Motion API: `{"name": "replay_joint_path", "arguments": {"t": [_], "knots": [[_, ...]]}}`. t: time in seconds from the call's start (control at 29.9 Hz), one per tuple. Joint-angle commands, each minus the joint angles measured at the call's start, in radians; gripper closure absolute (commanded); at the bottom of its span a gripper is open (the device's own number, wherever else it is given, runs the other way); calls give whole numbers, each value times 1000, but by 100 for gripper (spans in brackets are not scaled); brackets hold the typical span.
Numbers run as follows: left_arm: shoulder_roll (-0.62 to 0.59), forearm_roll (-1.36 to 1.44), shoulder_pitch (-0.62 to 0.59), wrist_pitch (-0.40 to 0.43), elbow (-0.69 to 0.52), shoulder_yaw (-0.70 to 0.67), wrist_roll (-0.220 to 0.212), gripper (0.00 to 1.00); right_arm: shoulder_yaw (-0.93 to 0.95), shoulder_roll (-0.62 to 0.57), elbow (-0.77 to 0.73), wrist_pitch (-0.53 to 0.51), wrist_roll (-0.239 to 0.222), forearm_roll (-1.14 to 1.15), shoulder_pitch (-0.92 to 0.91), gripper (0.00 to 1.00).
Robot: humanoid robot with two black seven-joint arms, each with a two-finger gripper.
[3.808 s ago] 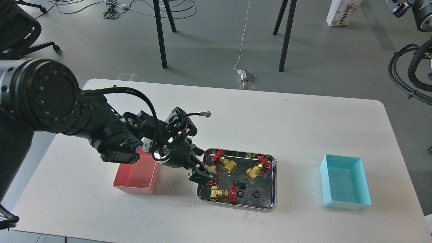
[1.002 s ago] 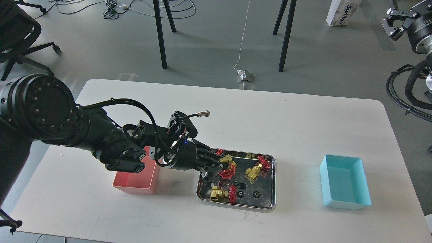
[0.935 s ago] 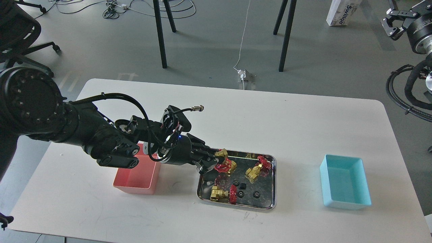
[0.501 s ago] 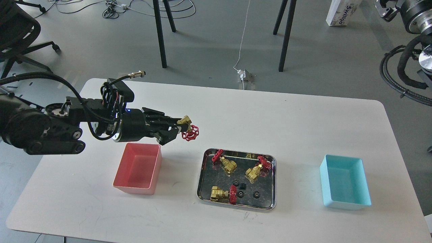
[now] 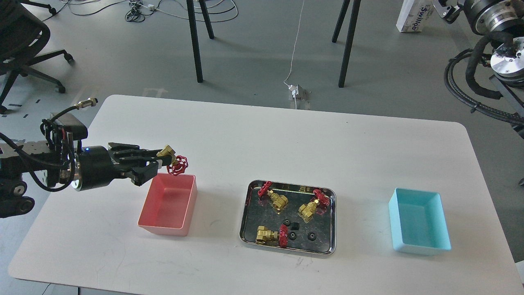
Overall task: Place valve in pink box and gear in blue box
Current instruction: 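Lift the valve and carry it over the pink box, then lower the valve into the pink box and open the left gripper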
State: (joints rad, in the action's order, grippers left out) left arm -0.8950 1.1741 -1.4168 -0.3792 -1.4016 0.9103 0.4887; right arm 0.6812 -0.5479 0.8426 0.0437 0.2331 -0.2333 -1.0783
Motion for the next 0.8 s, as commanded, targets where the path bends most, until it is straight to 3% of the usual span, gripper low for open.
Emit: {"name": "replay_joint_path", "arguments": {"t": [0.0,0.27,0.77], "knots": [[-5,25,96,0,13,-69,0,84,0,-4,-2,1,0,-1,6,1],[7,42,234,0,91,-159,0,84,9,-9,-7,4,-18,-1,11,1],[45,42,306,0,159,-162,0,83,12,-10,-7,2,-18,-1,34,1]]}}
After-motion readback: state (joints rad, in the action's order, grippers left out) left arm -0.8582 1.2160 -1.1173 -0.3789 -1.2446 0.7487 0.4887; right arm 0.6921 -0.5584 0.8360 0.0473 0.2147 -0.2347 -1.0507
